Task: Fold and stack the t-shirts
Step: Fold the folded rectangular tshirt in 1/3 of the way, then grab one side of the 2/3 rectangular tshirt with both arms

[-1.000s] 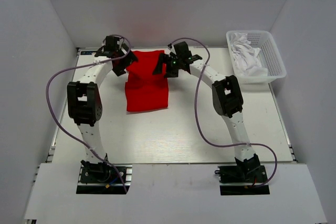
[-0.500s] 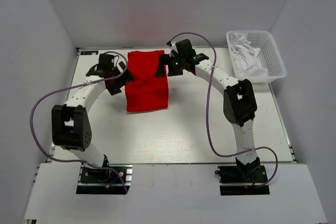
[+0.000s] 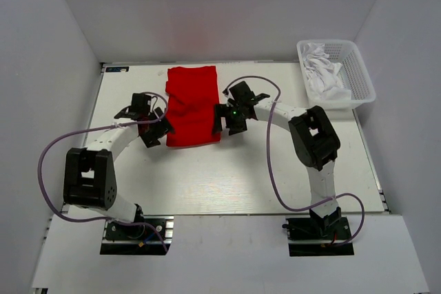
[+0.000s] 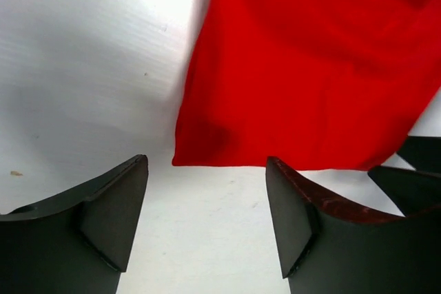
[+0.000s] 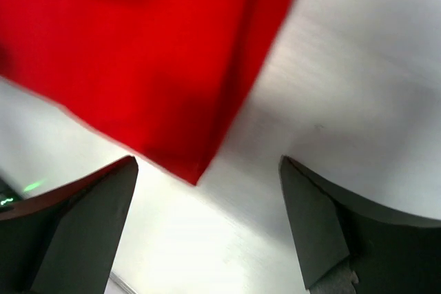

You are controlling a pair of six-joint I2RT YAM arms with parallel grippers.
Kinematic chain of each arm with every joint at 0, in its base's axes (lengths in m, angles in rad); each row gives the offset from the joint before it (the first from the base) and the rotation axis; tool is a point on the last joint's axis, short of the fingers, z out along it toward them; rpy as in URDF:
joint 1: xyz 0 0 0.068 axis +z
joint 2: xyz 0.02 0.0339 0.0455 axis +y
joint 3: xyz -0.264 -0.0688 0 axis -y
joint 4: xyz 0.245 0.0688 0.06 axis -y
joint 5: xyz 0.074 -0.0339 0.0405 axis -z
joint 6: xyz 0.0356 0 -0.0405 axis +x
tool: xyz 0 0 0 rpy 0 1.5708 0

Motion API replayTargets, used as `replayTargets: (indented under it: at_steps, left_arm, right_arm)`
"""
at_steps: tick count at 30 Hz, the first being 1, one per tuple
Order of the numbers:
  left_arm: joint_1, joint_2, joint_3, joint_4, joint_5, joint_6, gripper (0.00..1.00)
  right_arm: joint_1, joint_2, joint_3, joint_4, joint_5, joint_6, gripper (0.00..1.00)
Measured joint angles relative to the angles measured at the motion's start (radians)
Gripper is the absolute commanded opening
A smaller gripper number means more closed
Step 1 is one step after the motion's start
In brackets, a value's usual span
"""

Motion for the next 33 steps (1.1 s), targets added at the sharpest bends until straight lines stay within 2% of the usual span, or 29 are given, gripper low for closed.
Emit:
replayTargets:
  at_steps: [5, 7, 9, 13, 16, 17, 20, 21, 26, 27, 28, 29, 33]
  left_arm:
    - [0.0, 0.017, -0.048, 0.033, 0.014, -0.003, 0.66]
    - [0.0, 0.027, -0.061, 0.058, 0.029, -0.005, 0.58]
    - [0.0, 0.043, -0.072, 0.085, 0.043, -0.005, 0.57]
    - [0.0, 0.102, -0.077, 0.119, 0.063, -0.006, 0.42]
    - [0.0, 0.129, -0.076, 0.134, 0.079, -0.01, 0.38]
    - [0.0, 0.129, -0.076, 0.137, 0.082, -0.009, 0.31]
    - [0.0, 0.133, -0.076, 0.146, 0.085, -0.011, 0.27]
    - [0.0, 0.136, -0.077, 0.15, 0.087, -0.01, 0.25]
    - [0.0, 0.139, -0.085, 0.166, 0.095, -0.012, 0.15]
    - [0.0, 0.138, -0.089, 0.171, 0.098, -0.012, 0.09]
    - [0.0, 0.137, -0.091, 0.174, 0.101, -0.012, 0.06]
    - [0.0, 0.136, -0.092, 0.175, 0.103, -0.013, 0.0]
    - [-0.003, 0.111, -0.119, 0.179, 0.113, -0.013, 0.0]
  right_arm:
    - [-0.008, -0.013, -0.039, 0.036, -0.044, 0.038, 0.9]
    - [-0.007, -0.011, -0.042, 0.044, -0.066, 0.047, 0.9]
    - [-0.007, -0.005, -0.043, 0.055, -0.089, 0.059, 0.9]
    - [-0.006, 0.004, -0.045, 0.082, -0.123, 0.077, 0.88]
    - [-0.006, 0.005, -0.055, 0.101, -0.13, 0.088, 0.84]
    - [-0.006, 0.006, -0.056, 0.107, -0.132, 0.092, 0.82]
    - [-0.006, 0.018, -0.056, 0.125, -0.138, 0.101, 0.68]
    - [-0.006, 0.026, -0.056, 0.132, -0.149, 0.105, 0.59]
    - [-0.007, 0.052, -0.055, 0.15, -0.161, 0.113, 0.34]
    - [-0.007, 0.055, -0.056, 0.151, -0.16, 0.112, 0.27]
    - [-0.007, 0.058, -0.056, 0.151, -0.16, 0.11, 0.08]
    - [-0.007, 0.06, -0.058, 0.152, -0.16, 0.109, 0.0]
    - [-0.007, 0.043, -0.109, 0.191, -0.163, 0.111, 0.0]
